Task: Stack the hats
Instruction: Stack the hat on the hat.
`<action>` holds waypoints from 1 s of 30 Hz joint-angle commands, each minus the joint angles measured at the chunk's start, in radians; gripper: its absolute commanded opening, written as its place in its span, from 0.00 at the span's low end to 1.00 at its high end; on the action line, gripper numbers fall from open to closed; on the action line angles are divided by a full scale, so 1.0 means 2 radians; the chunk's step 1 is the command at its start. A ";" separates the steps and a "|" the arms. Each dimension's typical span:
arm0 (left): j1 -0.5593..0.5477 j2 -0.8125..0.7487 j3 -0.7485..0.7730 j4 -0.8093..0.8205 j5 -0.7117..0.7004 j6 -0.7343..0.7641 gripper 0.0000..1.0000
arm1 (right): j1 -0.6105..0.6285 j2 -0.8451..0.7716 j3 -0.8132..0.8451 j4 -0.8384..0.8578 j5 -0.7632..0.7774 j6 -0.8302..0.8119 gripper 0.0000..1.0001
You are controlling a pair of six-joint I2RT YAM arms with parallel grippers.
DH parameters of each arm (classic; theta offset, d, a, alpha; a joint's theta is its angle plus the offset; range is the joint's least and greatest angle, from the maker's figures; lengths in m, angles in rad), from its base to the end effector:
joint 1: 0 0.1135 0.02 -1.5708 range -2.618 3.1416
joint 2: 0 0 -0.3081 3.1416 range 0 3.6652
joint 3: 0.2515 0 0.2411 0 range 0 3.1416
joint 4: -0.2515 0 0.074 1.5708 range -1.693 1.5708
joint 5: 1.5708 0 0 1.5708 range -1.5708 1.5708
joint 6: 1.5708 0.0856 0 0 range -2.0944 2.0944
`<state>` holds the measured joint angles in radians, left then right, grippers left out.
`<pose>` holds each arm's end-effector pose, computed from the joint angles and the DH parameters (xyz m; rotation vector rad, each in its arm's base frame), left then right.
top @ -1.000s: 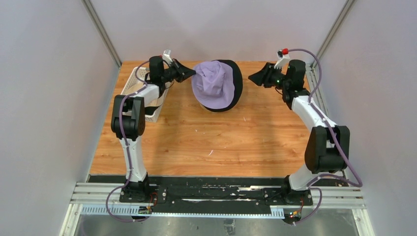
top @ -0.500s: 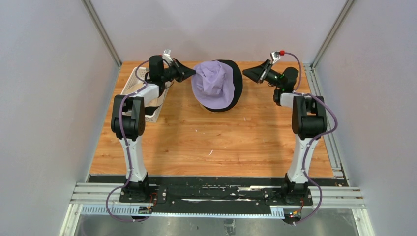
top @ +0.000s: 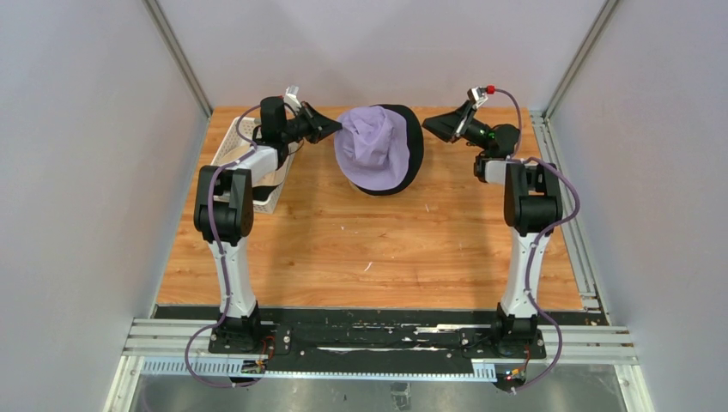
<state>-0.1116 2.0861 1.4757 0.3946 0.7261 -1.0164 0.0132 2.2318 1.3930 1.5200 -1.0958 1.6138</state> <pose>0.5227 -0.1158 0.2674 -0.3065 1.9514 -1.4190 0.4967 0.0827 0.2944 -0.1643 1.5246 1.8348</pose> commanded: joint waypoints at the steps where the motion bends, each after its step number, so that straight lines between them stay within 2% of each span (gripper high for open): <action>1: 0.001 -0.005 0.015 0.001 0.002 0.010 0.00 | 0.013 0.024 0.024 0.034 -0.014 0.020 0.41; 17: -0.005 -0.015 0.012 0.001 0.002 0.012 0.00 | 0.057 0.077 0.068 0.027 -0.014 0.024 0.40; 30: -0.006 -0.011 0.016 0.001 0.000 0.012 0.00 | 0.066 0.054 0.056 0.035 -0.022 0.027 0.35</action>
<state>-0.1192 2.0861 1.4757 0.3943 0.7254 -1.0050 0.1196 2.3688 1.5017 1.5299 -1.1061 1.6615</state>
